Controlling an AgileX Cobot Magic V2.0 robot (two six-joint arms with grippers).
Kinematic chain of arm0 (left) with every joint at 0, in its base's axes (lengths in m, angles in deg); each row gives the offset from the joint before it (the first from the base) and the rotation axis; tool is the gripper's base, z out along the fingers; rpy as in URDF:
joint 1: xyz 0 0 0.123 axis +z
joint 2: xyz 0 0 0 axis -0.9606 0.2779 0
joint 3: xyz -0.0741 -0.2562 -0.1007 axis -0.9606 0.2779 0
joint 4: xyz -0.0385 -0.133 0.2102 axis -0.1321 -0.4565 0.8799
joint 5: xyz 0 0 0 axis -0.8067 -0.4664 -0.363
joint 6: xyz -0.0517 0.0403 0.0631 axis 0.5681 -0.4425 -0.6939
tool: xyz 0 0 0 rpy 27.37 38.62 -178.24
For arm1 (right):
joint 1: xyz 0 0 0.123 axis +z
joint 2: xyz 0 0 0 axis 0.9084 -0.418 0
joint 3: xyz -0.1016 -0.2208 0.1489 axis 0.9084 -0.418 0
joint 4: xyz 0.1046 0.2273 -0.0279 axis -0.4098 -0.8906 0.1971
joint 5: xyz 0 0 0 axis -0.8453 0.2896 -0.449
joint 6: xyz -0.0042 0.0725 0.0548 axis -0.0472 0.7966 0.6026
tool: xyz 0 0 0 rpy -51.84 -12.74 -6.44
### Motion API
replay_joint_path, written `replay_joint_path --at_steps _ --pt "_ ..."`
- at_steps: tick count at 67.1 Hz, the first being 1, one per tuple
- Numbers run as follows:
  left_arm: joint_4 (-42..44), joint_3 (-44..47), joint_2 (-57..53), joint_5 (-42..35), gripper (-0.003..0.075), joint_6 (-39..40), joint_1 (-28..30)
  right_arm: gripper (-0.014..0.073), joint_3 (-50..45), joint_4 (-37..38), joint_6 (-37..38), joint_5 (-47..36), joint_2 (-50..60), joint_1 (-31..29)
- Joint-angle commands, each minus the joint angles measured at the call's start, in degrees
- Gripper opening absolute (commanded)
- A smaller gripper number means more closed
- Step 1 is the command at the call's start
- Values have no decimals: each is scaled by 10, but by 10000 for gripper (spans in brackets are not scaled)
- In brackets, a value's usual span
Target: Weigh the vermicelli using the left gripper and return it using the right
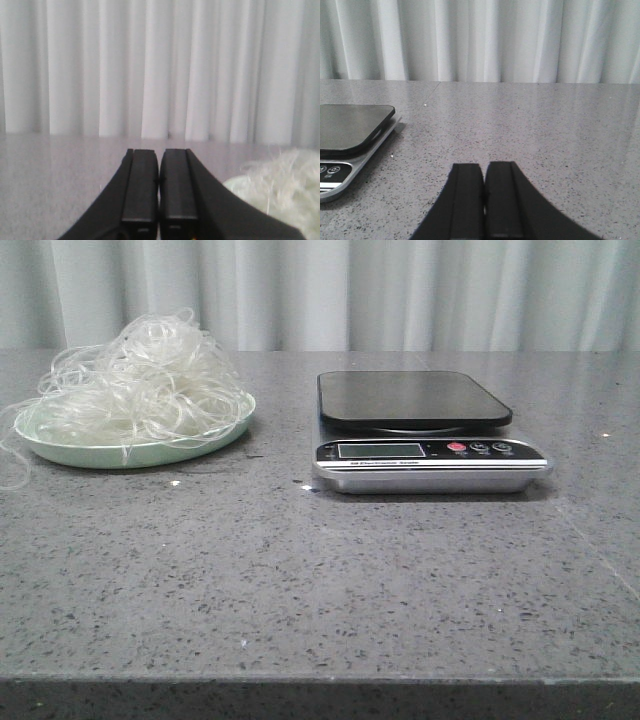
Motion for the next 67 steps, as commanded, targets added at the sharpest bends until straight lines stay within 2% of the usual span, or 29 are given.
replay_joint_path --at_steps 1,6,18,26,31,37,50,60,67 --pt "-12 -29 0 -89 137 6 1 151 4 6 -3 -45 6 -3" --pt "-12 -73 2 -65 137 6 1 151 4 6 -3 -45 6 -3" --pt "-11 -244 35 58 137 6 1 151 4 6 -3 -47 6 -3" --pt "-3 -349 87 165 137 6 1 151 4 5 -3 -48 6 -3" --pt "1 -423 140 259 137 6 0 151 4 -2 -3 -48 6 -3" --pt "2 -468 190 300 138 6 -9 151 4 -4 -3 -47 6 -3" --pt "2 -505 292 342 141 6 -58 151 4 -4 -3 -44 6 -3" --pt "2 -519 369 362 230 -31 -118 151 4 -4 -3 -41 6 -3" --pt "2 -535 427 363 349 -35 -166 151 4 -4 -3 -41 6 -3"
